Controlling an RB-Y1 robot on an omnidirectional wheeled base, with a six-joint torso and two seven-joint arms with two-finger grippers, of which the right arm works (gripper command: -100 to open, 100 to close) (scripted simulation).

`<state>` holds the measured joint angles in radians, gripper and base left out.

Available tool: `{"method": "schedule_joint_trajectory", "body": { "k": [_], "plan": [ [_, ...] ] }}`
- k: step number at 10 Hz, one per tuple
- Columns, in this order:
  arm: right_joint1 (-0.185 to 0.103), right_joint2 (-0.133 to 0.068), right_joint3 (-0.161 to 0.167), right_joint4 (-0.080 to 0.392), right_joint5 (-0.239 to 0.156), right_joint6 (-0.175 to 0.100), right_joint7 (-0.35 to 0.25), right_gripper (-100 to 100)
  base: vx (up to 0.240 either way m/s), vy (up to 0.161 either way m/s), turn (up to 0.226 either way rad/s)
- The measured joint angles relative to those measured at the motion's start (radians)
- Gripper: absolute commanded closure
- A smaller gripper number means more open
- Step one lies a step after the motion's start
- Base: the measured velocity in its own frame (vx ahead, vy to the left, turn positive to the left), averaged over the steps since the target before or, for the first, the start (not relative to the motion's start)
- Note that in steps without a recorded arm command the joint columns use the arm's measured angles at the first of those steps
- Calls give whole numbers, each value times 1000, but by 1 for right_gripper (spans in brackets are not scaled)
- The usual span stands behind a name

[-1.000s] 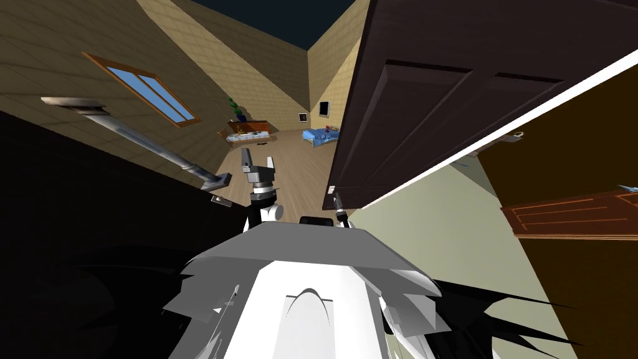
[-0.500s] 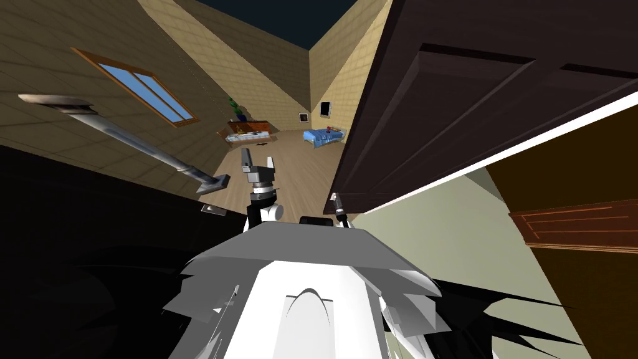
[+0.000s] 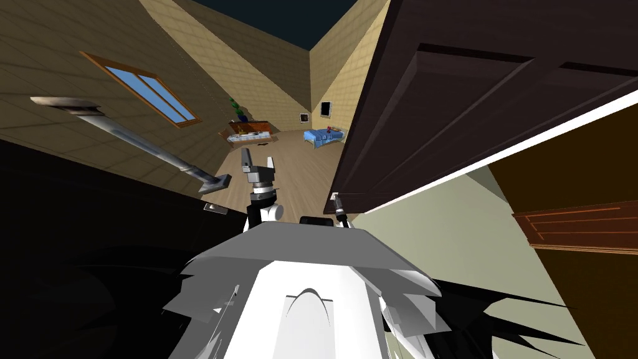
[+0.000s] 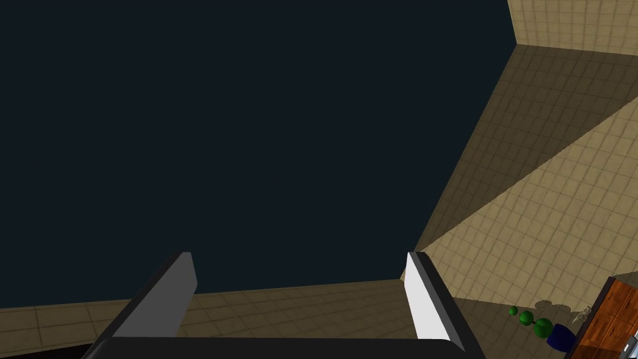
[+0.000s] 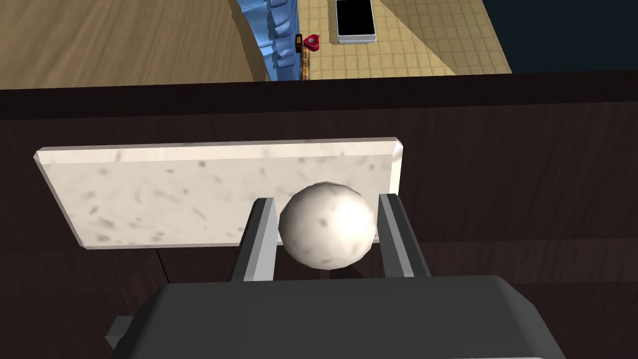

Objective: Push the door open

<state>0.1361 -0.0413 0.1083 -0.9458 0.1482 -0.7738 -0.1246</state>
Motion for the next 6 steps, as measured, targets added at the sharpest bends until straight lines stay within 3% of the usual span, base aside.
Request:
{"method": "schedule_joint_trajectory", "body": {
  "k": [3,5,6],
  "plan": [
    [5,-5,-6,3,-4,13,2,100,149,50,-40],
    [-12,-5,-24,30,-13,1,15,100,207,76,-45],
    [-4,-7,-30,11,-16,10,19,100,216,63,-59]
  ]
}}
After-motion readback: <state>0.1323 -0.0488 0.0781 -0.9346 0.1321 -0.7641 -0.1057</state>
